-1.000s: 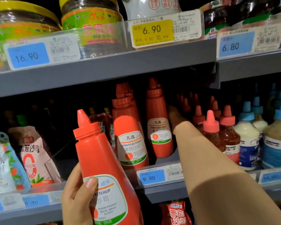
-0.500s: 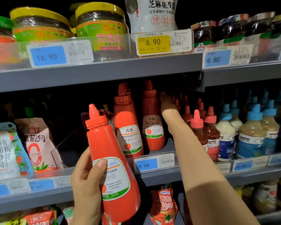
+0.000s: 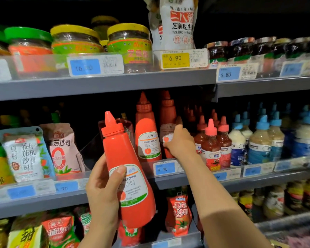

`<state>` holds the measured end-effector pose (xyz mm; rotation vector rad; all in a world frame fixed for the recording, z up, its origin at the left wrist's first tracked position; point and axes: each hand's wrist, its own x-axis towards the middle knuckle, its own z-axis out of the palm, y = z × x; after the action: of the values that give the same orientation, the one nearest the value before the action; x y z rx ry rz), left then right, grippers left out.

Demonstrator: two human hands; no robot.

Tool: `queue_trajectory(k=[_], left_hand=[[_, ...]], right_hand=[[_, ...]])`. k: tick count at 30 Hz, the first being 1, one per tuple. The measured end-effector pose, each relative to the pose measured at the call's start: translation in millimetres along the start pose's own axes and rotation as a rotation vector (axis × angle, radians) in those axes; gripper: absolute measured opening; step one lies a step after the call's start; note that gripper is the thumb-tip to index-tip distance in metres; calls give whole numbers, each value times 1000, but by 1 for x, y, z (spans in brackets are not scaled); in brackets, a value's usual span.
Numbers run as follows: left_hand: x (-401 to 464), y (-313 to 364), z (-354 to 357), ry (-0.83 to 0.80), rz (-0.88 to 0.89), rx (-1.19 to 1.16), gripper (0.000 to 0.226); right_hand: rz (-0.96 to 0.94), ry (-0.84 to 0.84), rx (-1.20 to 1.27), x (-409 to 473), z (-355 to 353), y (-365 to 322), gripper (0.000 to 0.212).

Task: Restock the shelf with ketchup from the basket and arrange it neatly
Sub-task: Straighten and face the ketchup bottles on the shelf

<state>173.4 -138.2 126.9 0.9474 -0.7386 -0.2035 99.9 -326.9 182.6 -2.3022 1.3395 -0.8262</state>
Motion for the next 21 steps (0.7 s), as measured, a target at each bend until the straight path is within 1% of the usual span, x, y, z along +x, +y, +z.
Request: queue_trajectory(k=[2, 3, 6, 8, 11, 12, 14, 15, 16, 17, 18, 19, 20, 21], left_hand=[[2, 2, -2, 2, 1, -10, 47], [4, 1, -4, 0, 6, -12, 47], [6, 0, -6, -7, 25, -22, 52], [7, 0, -7, 0, 41, -17, 57], [8, 0, -6, -8, 62, -6, 61], [8, 0, -4, -12, 71, -10, 62], [7, 3, 1, -26, 82, -20, 61], [7, 4, 6, -38, 93, -21, 59], [6, 6, 10, -56, 109, -13, 57], [5, 8, 16, -81, 134, 14, 55], [4, 10, 23, -110, 159, 47, 54], [2, 12, 30, -139, 190, 92, 54], [0, 13, 38, -172, 224, 138, 55], [-3, 14, 46, -208, 272, 195, 57]], right_hand=[[28, -13, -43, 11, 2, -3, 80], [39, -17, -73, 15, 3, -5, 75], [45, -23, -125, 22, 6, -4, 48], [52, -37, -134, 24, 7, -3, 40], [68, -42, -133, 20, 4, -5, 45], [51, 3, -103, 15, 2, -5, 49], [-81, 198, 84, -8, -6, -2, 52], [-182, 296, 235, -26, -12, 0, 49], [-266, 343, 398, -48, -19, 0, 44], [-312, 319, 541, -70, -25, 1, 37], [-332, 233, 651, -93, -31, 2, 31], [-329, 116, 740, -113, -37, 2, 32], [-318, 9, 800, -128, -43, 1, 38], [-315, -46, 827, -136, -49, 2, 43]])
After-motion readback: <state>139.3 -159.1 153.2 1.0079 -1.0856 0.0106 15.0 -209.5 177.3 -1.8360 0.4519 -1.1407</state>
